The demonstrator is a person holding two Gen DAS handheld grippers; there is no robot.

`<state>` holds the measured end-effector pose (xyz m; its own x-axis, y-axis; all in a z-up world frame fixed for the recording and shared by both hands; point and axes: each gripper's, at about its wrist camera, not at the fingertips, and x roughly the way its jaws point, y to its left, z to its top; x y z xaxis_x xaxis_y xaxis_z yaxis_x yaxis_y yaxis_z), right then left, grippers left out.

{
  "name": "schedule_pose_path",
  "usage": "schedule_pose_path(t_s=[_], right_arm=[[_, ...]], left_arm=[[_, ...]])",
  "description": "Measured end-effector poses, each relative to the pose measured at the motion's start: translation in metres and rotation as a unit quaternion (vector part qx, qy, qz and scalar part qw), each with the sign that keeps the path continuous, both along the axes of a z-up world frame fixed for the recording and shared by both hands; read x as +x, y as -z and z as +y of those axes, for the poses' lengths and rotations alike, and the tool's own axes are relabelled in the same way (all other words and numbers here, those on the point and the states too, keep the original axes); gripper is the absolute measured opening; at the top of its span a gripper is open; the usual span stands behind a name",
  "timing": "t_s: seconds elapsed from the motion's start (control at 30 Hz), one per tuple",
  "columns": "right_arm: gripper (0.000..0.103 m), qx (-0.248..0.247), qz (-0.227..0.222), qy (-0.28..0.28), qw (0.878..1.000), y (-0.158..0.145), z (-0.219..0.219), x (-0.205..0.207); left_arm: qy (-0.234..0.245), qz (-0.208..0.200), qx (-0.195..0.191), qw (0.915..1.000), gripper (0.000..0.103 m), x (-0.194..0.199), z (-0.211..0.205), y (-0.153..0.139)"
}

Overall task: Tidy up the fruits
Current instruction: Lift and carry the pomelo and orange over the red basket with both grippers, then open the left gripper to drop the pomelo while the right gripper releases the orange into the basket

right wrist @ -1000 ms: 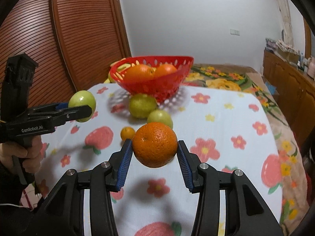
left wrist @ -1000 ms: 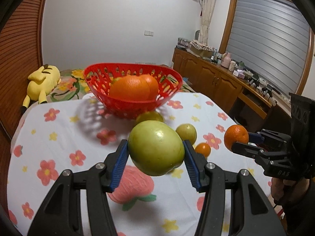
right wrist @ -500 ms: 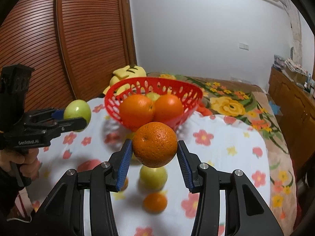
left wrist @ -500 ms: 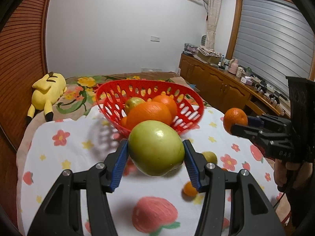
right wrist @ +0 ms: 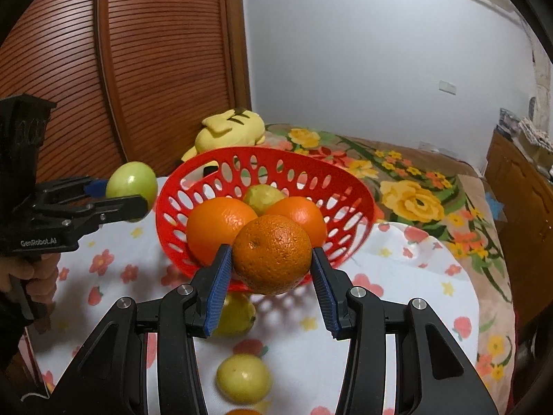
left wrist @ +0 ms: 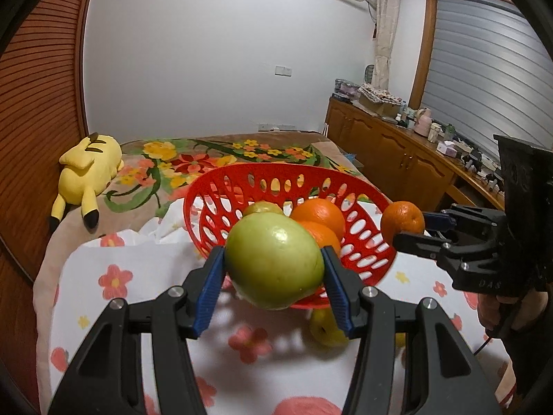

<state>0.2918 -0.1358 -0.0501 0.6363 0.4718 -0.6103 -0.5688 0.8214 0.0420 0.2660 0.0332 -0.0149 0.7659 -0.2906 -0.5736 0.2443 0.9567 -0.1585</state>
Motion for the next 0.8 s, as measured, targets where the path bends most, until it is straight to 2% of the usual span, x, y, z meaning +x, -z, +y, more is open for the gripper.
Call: schedule_pose_path(t_s=[0.4,0.8], right_arm=[[0.047,-0.021,0.018,-0.019,0.999,0.013,0.012,0.023],[0.047,-0.031,0.027,-0.022,0.999,0.020,0.016,0.028]], left_arm=[[-0.002,0.009,0.003,0.9999,0.054,0.035,0.003,0.009],[-0.006,0.018,0.007,0.9998,0.054,0.052,0.005,0.016]])
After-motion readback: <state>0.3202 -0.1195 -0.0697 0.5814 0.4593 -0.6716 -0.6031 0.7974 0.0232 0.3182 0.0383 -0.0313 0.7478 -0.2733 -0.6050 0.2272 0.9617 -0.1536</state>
